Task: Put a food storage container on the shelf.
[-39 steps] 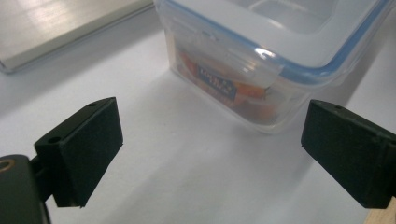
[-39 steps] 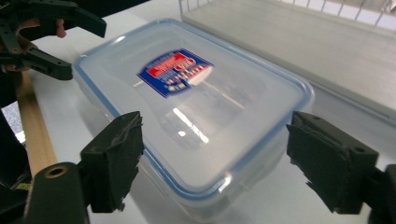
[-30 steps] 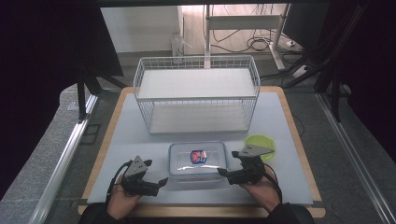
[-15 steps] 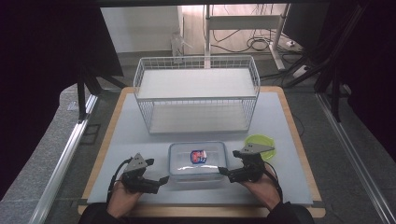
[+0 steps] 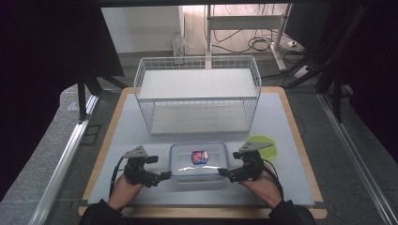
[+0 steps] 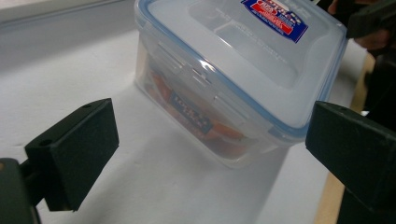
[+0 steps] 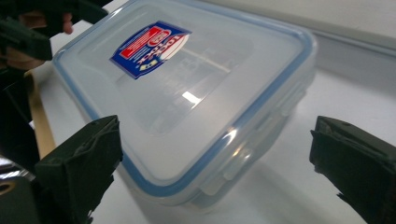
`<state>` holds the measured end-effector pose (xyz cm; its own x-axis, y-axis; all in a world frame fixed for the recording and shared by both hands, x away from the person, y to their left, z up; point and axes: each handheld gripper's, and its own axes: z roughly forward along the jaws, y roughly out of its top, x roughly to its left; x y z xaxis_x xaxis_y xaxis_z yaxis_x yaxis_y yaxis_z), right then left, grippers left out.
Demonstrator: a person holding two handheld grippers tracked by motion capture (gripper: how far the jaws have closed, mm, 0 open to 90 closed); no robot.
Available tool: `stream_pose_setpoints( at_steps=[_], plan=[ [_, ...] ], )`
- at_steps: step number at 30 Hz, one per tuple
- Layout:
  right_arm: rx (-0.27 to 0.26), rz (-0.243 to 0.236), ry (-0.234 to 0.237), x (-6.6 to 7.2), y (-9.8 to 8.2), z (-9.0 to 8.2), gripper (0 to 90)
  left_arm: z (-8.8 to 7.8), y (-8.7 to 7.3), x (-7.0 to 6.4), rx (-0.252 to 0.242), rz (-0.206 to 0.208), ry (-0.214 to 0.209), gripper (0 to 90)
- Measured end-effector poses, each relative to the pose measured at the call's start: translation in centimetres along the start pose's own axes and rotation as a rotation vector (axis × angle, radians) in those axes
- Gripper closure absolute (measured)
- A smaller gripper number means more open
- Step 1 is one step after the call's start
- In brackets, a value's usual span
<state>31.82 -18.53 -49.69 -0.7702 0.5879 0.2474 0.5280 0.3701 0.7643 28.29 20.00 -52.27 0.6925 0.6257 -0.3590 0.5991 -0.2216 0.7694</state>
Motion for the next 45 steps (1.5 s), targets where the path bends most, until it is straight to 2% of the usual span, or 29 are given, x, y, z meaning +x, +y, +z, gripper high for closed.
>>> stream_pose_setpoints(
  at_steps=[4,8,13,25,32,39,45],
  plan=[
    [0.026,0.01,0.025,0.1,0.2,0.4,1.3,0.4,0.4,0.6,0.005,-0.029,-0.038,2.2],
    [0.037,0.051,0.047,-0.2,0.3,0.8,1.1,1.1,1.0,0.9,0.03,-0.029,-0.056,1.5],
    [0.051,0.071,0.038,-0.4,0.7,1.2,1.6,2.5,2.1,1.2,0.071,-0.04,-0.097,1.7],
    [0.092,0.086,0.049,-0.3,1.3,2.0,0.5,3.9,1.8,1.3,0.088,-0.095,-0.198,0.0],
    [0.088,0.077,0.051,-0.4,1.3,2.0,0.1,3.6,2.2,0.4,0.071,-0.008,-0.138,0.2],
    [0.087,0.055,0.024,0.3,1.3,1.8,0.2,3.2,2.4,-0.5,0.091,0.023,-0.096,2.3],
    [0.078,0.03,-0.013,1.0,1.4,1.4,3.4,2.7,2.3,-1.1,0.083,0.078,-0.07,4.7]
  ],
)
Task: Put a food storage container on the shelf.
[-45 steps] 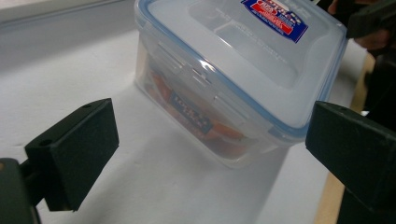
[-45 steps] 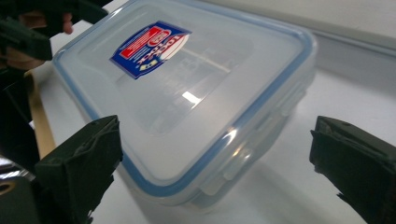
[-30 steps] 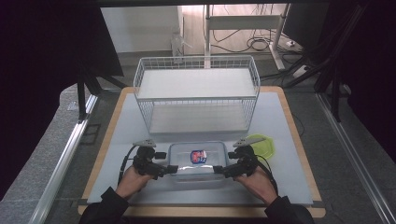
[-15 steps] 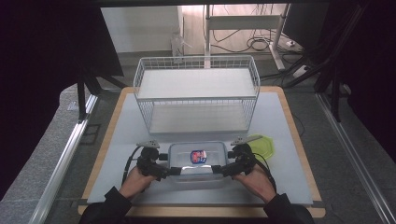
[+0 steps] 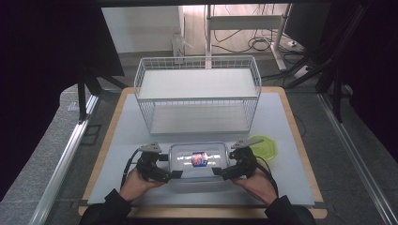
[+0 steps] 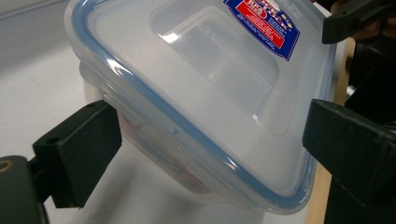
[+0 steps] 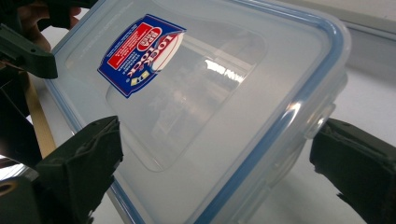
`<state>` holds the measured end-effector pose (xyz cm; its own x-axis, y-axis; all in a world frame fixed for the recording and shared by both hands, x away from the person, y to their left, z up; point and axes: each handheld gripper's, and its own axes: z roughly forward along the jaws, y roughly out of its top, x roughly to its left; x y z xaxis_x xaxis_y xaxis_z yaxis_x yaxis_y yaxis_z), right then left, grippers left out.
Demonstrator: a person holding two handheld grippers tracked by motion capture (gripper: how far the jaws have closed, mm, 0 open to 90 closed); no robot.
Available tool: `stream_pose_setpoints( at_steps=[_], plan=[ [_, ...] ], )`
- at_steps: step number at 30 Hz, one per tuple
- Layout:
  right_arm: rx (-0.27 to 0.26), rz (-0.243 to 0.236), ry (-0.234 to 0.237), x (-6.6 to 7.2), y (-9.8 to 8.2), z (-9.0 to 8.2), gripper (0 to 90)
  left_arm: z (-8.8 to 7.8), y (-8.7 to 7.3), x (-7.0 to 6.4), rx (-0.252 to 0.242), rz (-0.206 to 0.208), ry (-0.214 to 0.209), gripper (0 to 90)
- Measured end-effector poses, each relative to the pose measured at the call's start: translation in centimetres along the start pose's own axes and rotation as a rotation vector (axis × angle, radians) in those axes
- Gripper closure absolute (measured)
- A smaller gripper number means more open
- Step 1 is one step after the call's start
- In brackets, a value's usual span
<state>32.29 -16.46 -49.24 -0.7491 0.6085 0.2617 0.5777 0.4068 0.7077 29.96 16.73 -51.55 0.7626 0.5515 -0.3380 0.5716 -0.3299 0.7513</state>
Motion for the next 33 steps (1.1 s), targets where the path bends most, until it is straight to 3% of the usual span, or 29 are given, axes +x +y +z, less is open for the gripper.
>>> stream_pose_setpoints(
  at_steps=[10,16,22,29,33],
  plan=[
    [-0.026,-0.039,-0.023,0.6,-0.5,-0.9,9.7,-0.5,-0.6,-1.5,-0.025,0.089,0.06,7.3],
    [-0.006,-0.023,-0.001,0.4,-0.4,-1.0,7.2,-0.4,-0.7,-1.8,-0.027,0.117,0.05,10.6],
    [0.007,0.009,0.017,0.2,-0.5,-0.8,7.7,-0.2,-0.8,-1.5,-0.038,0.083,0.031,10.4],
    [-0.011,0.021,0.007,0.2,-0.5,-1.2,13.7,0.4,-1.0,-0.6,-0.008,-0.016,-0.035,5.7],
    [-0.001,0.031,0.006,0.3,-0.5,-1.4,16.2,0.1,-0.9,-0.8,0.004,-0.026,-0.034,8.5]
  ],
)
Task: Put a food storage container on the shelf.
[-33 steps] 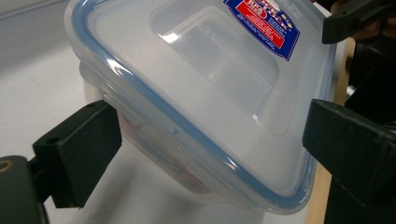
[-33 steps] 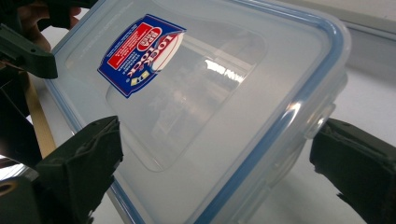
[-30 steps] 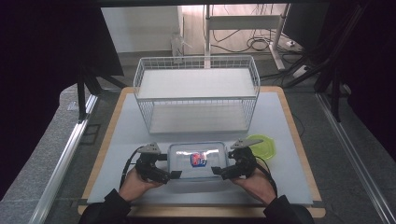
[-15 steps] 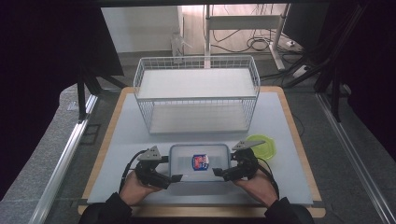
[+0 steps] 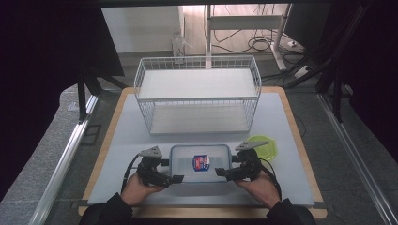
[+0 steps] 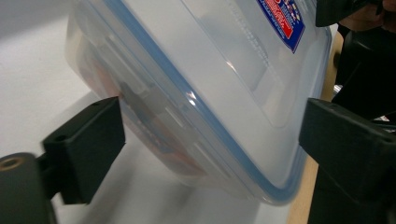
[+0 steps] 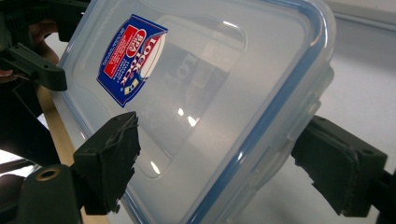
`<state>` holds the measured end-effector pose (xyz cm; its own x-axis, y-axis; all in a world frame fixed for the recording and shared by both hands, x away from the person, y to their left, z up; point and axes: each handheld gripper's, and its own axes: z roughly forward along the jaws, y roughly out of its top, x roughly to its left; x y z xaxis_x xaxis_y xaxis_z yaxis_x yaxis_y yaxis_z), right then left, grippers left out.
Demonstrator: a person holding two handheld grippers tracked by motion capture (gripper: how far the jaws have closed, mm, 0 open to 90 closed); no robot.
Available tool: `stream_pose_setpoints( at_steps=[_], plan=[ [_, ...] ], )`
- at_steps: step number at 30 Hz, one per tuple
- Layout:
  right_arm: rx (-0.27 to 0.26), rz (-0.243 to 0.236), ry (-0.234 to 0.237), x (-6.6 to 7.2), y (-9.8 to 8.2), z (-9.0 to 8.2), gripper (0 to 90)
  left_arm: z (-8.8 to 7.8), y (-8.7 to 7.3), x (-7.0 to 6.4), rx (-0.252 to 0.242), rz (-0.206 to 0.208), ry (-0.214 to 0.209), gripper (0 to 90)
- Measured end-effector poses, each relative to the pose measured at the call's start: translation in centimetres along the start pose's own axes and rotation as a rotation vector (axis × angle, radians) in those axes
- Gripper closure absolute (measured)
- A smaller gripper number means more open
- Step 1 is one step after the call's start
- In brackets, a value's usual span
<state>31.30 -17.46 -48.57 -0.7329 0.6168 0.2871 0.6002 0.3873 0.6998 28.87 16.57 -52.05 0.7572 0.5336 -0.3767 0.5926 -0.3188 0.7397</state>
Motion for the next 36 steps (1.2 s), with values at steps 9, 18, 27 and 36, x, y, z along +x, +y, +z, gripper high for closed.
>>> stream_pose_setpoints(
  at_steps=[9,18,27,36],
  plan=[
    [0.011,0.071,0.033,-0.4,-0.1,-1.0,29.6,-1.7,-0.4,0.4,-0.053,-0.052,-0.034,34.2],
    [-0.007,0.15,0.079,-1.0,-0.3,-1.9,42.4,-2.3,-0.7,1.1,-0.099,-0.168,-0.094,48.3],
    [-0.029,0.176,0.092,-1.0,-0.5,-2.3,48.3,-2.7,-0.7,1.2,-0.119,-0.218,-0.103,53.2],
    [-0.085,0.158,0.077,-0.6,-0.3,-2.6,50.7,-2.8,-0.3,0.6,-0.127,-0.207,-0.044,53.1]
  ],
)
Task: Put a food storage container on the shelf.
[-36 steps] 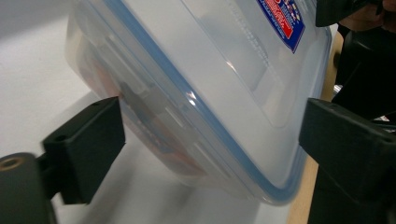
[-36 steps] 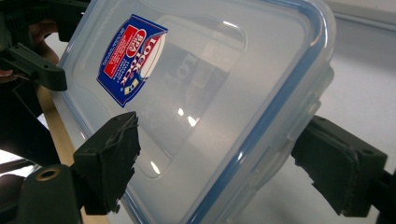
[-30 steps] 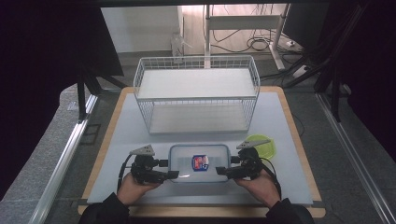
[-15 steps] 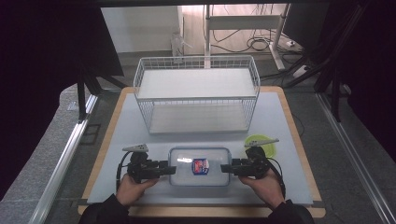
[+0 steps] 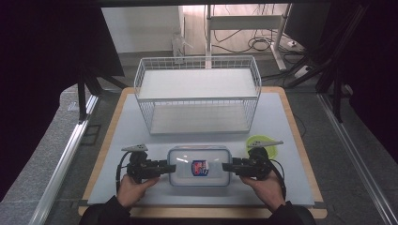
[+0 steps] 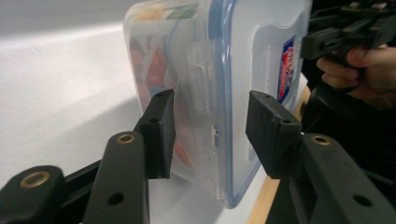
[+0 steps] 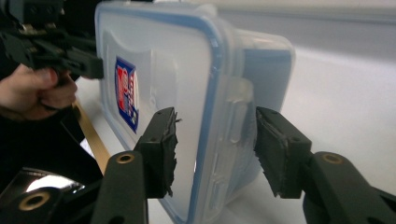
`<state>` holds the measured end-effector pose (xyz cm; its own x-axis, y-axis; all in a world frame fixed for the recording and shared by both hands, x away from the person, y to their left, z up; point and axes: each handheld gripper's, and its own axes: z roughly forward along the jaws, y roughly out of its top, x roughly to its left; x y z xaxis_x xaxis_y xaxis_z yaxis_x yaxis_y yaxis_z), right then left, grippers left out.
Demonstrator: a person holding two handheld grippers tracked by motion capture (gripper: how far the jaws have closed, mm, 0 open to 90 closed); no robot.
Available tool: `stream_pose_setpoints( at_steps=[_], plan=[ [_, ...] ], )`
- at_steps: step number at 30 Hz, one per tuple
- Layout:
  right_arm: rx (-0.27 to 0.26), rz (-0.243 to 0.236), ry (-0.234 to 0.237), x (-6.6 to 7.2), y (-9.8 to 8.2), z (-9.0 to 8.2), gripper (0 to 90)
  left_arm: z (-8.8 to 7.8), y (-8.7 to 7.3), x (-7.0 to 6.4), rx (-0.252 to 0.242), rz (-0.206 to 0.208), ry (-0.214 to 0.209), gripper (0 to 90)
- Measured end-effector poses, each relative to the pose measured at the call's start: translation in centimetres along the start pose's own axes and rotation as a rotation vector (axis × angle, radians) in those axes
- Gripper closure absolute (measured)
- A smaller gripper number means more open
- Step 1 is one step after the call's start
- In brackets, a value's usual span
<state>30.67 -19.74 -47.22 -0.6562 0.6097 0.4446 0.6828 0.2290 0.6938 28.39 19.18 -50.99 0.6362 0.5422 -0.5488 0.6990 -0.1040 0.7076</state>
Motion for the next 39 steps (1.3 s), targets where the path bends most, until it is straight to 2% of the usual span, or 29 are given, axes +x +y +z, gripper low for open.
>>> stream_pose_setpoints(
  at_steps=[8,13,19,24,34,39],
  plan=[
    [-0.034,-0.013,-0.003,0.2,0.3,-0.2,50.7,-0.5,0.7,-0.3,-0.028,0.02,0.019,52.7],
    [-0.063,-0.036,-0.002,0.7,0.9,-0.4,50.7,-1.1,1.5,-0.7,-0.053,0.046,0.028,52.7],
    [-0.084,-0.053,-0.003,1.1,1.9,-0.6,50.6,-1.6,2.2,-0.9,-0.071,0.056,0.037,52.6],
    [-0.117,-0.066,-0.003,1.2,2.9,-1.0,50.5,-2.2,3.7,-1.4,-0.091,0.086,0.052,52.4],
    [-0.161,-0.078,0.002,1.1,5.1,-1.7,50.5,-2.8,6.6,-1.9,-0.118,0.115,0.067,52.1],
    [-0.176,-0.078,0.004,1.0,6.2,-2.0,50.4,-2.9,7.6,-2.1,-0.126,0.124,0.073,51.9]
  ],
)
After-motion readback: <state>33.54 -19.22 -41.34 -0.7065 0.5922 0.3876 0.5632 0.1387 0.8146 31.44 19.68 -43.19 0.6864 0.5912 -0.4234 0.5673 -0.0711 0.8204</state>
